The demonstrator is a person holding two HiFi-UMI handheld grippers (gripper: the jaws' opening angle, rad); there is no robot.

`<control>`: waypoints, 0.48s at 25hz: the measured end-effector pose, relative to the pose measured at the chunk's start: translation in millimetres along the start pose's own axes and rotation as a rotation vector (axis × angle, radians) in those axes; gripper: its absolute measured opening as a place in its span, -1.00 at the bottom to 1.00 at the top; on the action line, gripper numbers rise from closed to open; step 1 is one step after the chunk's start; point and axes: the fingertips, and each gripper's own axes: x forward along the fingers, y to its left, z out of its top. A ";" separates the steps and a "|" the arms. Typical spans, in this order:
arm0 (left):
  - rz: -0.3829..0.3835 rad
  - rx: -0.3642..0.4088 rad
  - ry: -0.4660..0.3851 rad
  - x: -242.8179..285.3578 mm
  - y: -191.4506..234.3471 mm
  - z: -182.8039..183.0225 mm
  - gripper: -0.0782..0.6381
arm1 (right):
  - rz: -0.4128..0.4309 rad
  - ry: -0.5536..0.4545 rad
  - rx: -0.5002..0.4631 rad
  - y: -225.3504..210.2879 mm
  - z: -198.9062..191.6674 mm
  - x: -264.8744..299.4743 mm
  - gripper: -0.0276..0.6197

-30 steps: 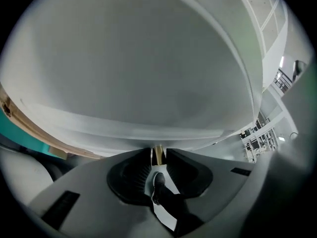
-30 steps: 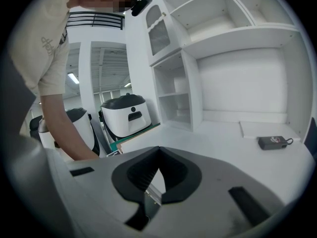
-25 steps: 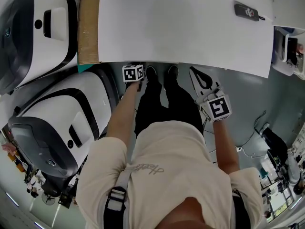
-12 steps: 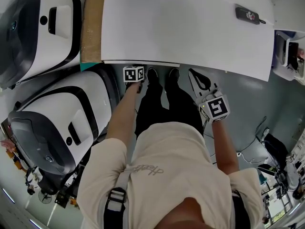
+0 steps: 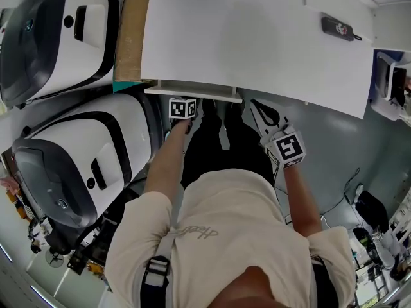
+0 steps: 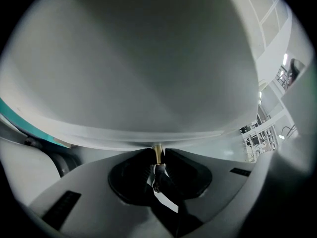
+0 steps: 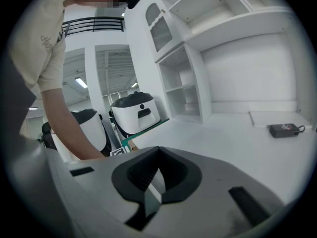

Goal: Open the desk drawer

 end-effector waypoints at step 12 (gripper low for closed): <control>0.051 -0.038 0.024 -12.5 -1.6 -39.7 -0.56 | 0.068 -0.003 -0.009 13.9 -16.4 -7.5 -0.92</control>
